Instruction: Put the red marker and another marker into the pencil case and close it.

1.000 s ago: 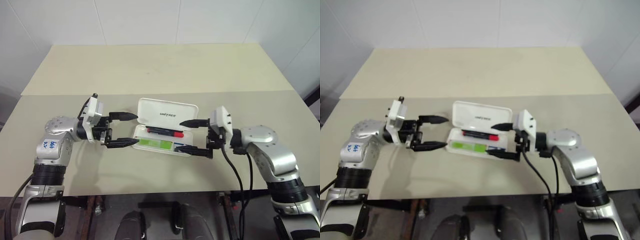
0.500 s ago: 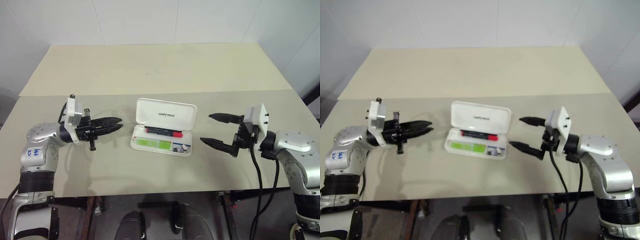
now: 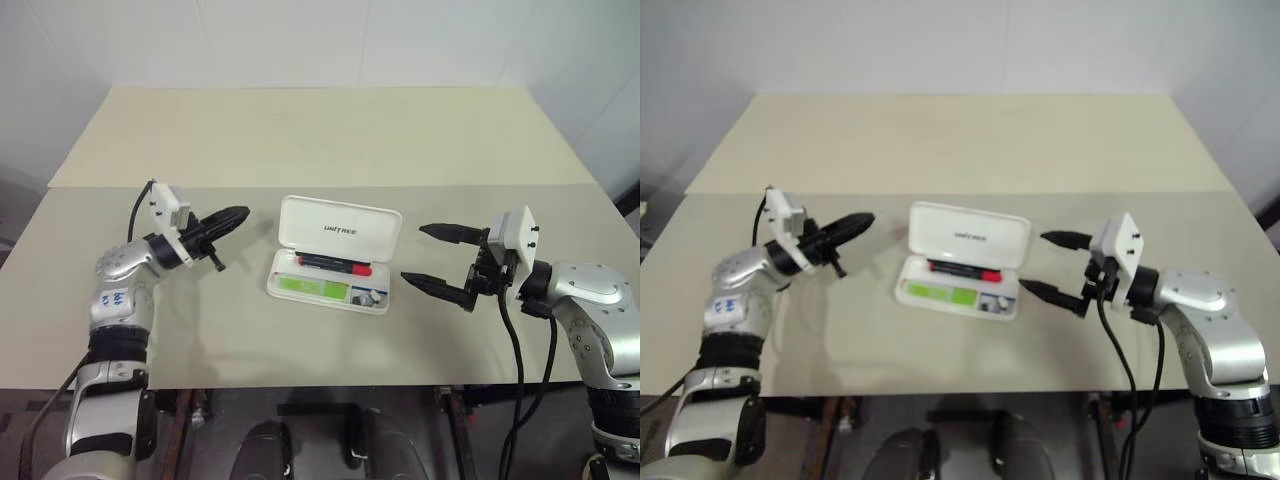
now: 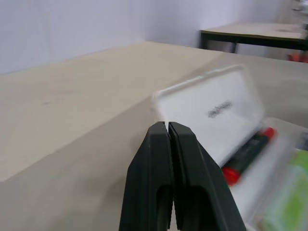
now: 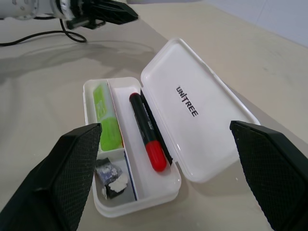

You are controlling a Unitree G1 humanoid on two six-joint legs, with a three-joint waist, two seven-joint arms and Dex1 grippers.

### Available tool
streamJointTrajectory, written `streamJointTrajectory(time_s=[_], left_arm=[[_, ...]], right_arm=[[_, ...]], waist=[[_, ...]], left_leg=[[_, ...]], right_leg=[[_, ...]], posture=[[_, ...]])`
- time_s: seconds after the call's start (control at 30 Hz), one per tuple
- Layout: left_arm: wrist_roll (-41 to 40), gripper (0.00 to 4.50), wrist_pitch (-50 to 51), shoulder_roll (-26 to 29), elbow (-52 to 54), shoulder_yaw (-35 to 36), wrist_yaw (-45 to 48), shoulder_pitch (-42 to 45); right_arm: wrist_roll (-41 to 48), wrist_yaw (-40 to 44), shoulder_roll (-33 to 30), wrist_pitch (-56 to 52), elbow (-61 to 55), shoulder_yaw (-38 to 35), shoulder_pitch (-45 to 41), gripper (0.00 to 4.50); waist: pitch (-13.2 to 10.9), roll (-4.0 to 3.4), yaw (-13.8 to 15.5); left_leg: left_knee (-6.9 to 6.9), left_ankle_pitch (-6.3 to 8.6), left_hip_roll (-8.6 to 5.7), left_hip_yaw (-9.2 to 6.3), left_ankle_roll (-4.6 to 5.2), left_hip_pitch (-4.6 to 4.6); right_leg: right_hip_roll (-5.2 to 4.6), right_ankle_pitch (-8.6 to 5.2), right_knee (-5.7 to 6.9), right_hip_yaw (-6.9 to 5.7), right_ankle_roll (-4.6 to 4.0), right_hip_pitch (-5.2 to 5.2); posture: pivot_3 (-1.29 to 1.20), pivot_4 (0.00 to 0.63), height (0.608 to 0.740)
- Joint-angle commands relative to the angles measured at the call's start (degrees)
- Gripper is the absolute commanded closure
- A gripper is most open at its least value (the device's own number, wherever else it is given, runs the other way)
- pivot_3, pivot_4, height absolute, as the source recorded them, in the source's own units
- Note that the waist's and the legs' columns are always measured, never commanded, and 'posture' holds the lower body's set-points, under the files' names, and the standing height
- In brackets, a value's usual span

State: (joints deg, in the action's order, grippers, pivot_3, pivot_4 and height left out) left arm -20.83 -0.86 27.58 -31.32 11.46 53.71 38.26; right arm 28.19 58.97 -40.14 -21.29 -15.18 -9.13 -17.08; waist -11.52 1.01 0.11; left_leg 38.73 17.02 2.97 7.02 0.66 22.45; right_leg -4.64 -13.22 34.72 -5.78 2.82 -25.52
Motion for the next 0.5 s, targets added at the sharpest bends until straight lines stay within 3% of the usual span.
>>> streamJointTrajectory(time_s=[0.03,0.27,0.5], left_arm=[[2.9,4.47,-1.6,-1.1,-3.5,-1.1,-3.9,3.1],[7.0,4.47,-2.1,-5.3,-13.7,-4.4,-6.6,10.2],[6.8,4.47,-5.2,-8.6,-19.1,-5.4,-1.6,15.2]], right_arm=[[0.6,-0.8,-0.5,0.4,-2.2,-0.3,0.0,0.00],[0.9,-2.1,-0.4,-0.3,-3.9,0.0,0.1,0.00],[1.1,-3.3,-0.1,-0.8,-5.2,0.3,0.6,0.00]], waist=[[0.0,0.00,0.2],[0.0,0.03,0.4],[0.0,0.04,0.5]], left_leg=[[0.00,0.00,-0.03,0.00,0.01,0.00],[0.00,0.01,-0.06,0.01,0.04,0.04],[0.00,0.02,-0.14,0.01,0.04,0.08]], right_leg=[[-0.01,0.01,0.00,0.00,0.01,0.00],[0.00,0.03,-0.08,-0.02,0.06,0.00],[0.06,0.03,-0.14,-0.05,0.06,0.00]], posture=[[0.00,0.150,0.740],[0.00,0.150,0.740],[0.00,0.150,0.740]])
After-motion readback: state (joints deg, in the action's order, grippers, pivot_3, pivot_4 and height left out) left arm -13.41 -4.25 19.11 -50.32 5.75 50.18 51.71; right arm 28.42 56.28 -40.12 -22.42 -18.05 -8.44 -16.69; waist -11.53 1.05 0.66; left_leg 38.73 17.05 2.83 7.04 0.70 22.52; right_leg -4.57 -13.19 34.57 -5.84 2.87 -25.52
